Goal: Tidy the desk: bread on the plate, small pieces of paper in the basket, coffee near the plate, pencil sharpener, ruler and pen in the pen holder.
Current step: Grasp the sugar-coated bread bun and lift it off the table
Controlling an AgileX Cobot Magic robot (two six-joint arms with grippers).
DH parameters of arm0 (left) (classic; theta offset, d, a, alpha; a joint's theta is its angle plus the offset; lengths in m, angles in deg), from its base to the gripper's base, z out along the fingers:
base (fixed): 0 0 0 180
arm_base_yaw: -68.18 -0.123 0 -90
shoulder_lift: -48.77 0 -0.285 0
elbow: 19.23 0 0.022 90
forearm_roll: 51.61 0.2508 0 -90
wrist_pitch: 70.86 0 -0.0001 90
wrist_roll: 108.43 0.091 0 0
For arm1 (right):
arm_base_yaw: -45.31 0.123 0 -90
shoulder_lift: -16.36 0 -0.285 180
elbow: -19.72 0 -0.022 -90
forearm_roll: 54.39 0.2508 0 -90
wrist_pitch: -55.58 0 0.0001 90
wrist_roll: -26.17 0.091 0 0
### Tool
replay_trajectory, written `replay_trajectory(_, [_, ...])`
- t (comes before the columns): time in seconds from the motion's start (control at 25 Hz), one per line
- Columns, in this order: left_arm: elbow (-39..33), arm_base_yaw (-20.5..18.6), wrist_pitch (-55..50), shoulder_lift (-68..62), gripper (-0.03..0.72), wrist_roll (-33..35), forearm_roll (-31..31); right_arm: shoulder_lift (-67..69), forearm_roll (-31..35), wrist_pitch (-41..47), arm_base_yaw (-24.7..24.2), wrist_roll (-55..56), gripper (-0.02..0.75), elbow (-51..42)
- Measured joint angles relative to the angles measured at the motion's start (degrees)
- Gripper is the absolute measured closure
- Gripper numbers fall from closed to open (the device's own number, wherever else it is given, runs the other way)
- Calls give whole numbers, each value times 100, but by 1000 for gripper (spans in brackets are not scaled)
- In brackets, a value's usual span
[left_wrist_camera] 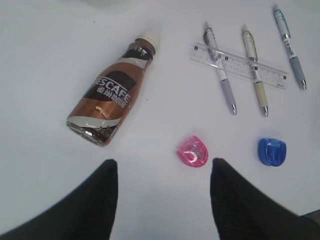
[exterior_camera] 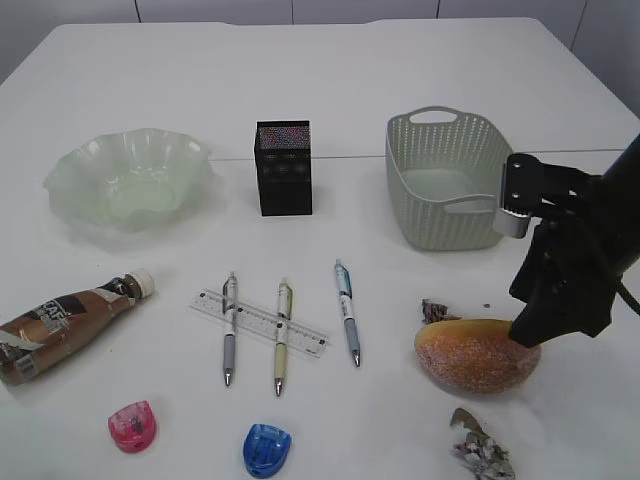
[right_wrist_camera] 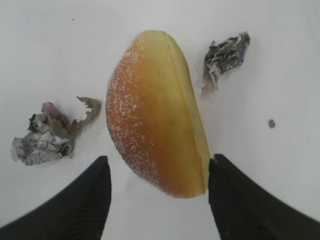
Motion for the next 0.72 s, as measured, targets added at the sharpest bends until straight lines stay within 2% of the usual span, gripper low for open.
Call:
replay_trajectory(0.2, [0, 0, 24, 0, 255, 0, -51, 51, 208, 14, 59, -601, 238, 10])
replay_trajectory(0.72, [0, 3, 36, 0, 255, 0, -251, 263, -99, 84, 215, -855, 234, 30])
